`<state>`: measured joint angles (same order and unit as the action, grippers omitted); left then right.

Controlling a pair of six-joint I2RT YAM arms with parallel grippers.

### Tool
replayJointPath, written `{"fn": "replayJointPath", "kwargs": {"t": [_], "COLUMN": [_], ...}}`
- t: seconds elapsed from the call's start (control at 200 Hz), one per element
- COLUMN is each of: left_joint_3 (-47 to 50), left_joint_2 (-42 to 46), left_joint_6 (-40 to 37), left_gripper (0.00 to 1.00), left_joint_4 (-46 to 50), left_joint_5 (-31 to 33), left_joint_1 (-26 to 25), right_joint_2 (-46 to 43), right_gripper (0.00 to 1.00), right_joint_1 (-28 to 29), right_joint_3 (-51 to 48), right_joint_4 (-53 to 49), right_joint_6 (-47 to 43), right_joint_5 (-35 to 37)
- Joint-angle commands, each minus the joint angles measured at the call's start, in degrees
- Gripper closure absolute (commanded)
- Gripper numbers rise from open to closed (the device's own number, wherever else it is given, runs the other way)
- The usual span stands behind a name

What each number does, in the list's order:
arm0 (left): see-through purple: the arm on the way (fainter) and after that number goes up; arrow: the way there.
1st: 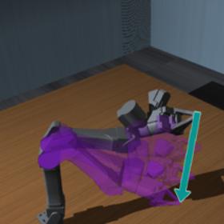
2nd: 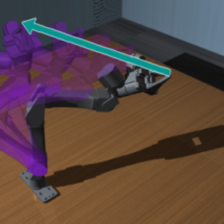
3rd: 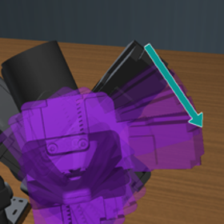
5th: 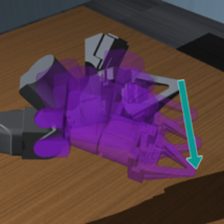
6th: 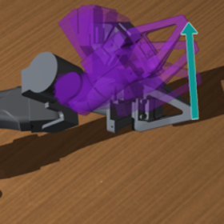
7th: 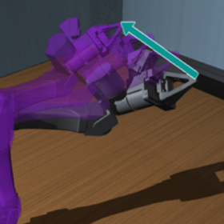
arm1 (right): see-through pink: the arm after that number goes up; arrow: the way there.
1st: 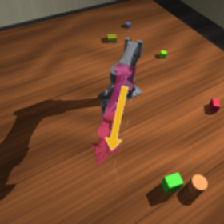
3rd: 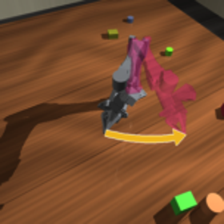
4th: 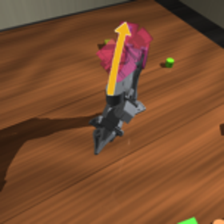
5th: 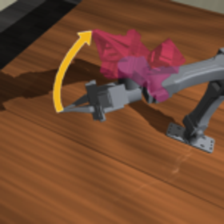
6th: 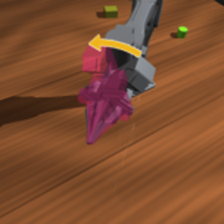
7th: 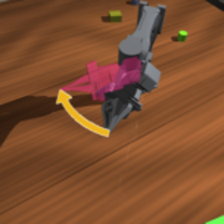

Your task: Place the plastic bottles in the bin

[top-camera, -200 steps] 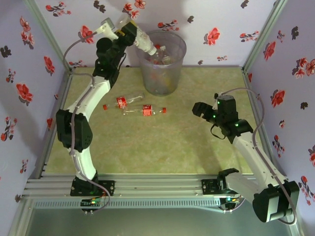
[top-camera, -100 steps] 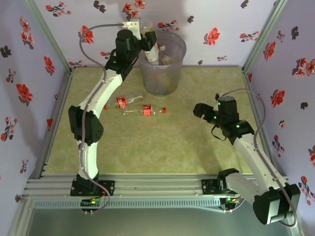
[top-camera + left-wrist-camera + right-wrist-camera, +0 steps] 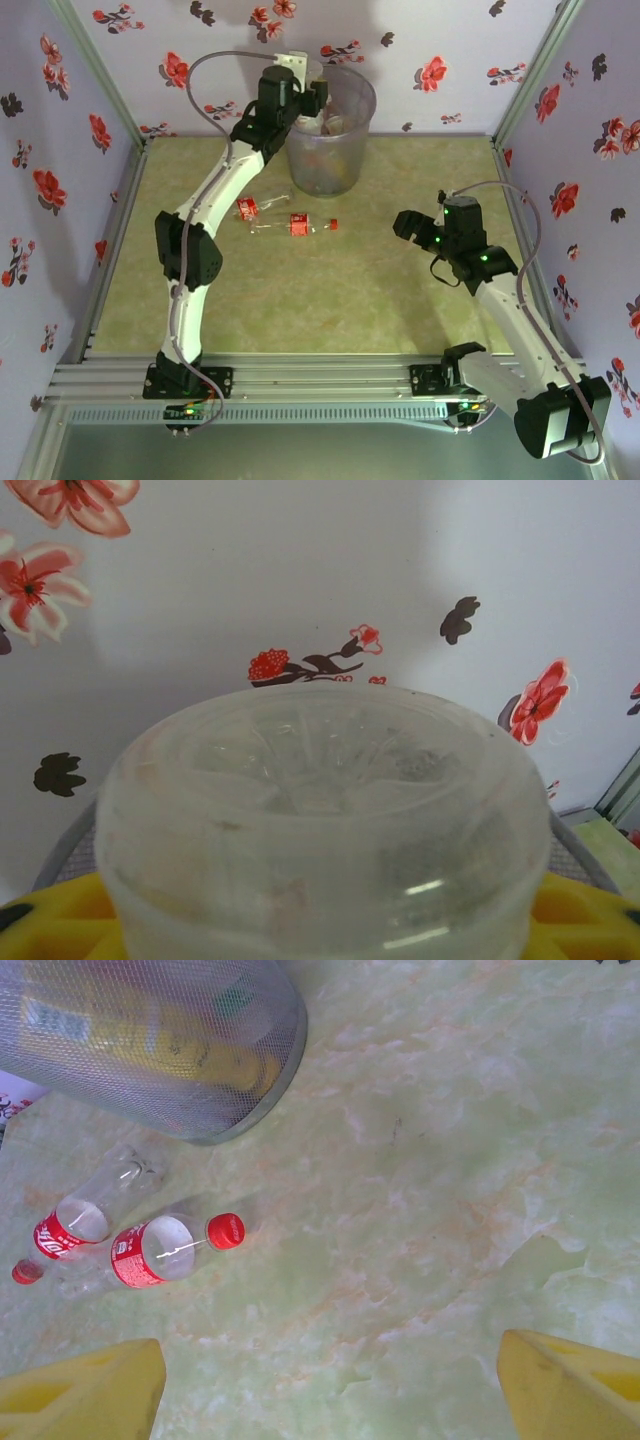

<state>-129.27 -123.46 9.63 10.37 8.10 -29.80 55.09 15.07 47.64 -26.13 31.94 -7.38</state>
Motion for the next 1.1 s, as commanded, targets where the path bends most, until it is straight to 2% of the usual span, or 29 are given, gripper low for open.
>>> {"fn": "replayJointPath", "kwargs": {"t": [0.0,0.175,0.27,0.345,0.535,0.635,0.765,1.095], "left_joint_3": [-3.1,-3.7,-3.8,-4.2,-4.3,-4.4,-7.1,-8.0], "left_joint_2": [-2.0,-2.4,-2.1,-1.9,0.2,1.3,-0.1,-1.5], "left_joint_6": [-1.8,-2.0,-1.8,-1.5,-1.4,-1.2,-0.5,2.0], "left_gripper": [0.61,0.31,0.11,0.01,0.02,0.07,0.13,0.19], "left_joint_4": [6.1,8.6,8.7,8.9,7.7,6.5,7.5,9.7], "left_joint_5": [2.8,3.3,3.4,3.6,4.9,4.7,3.3,0.2], "left_joint_1": [0.0,0.1,0.2,0.3,0.3,0.2,0.3,0.2], "right_joint_2": [-0.9,-0.8,-0.8,-0.9,-1.3,-1.2,-0.8,-1.1], "right_gripper": [0.13,0.13,0.13,0.13,0.13,0.13,0.13,0.13], "right_joint_1": [0.4,0.4,0.4,0.4,0.4,0.4,0.5,0.4], "right_joint_3": [1.8,2.0,2.0,1.9,1.6,1.5,1.1,1.2], "right_joint_4": [-1.4,-1.5,-1.3,-1.4,-1.6,-1.4,-0.5,-1.4], "right_joint_6": [-1.0,-1.2,-1.1,-1.1,-1.2,-1.1,-0.7,-1.0], "right_joint_5": [1.7,1.8,1.6,1.6,2.0,1.9,1.5,2.0]}}
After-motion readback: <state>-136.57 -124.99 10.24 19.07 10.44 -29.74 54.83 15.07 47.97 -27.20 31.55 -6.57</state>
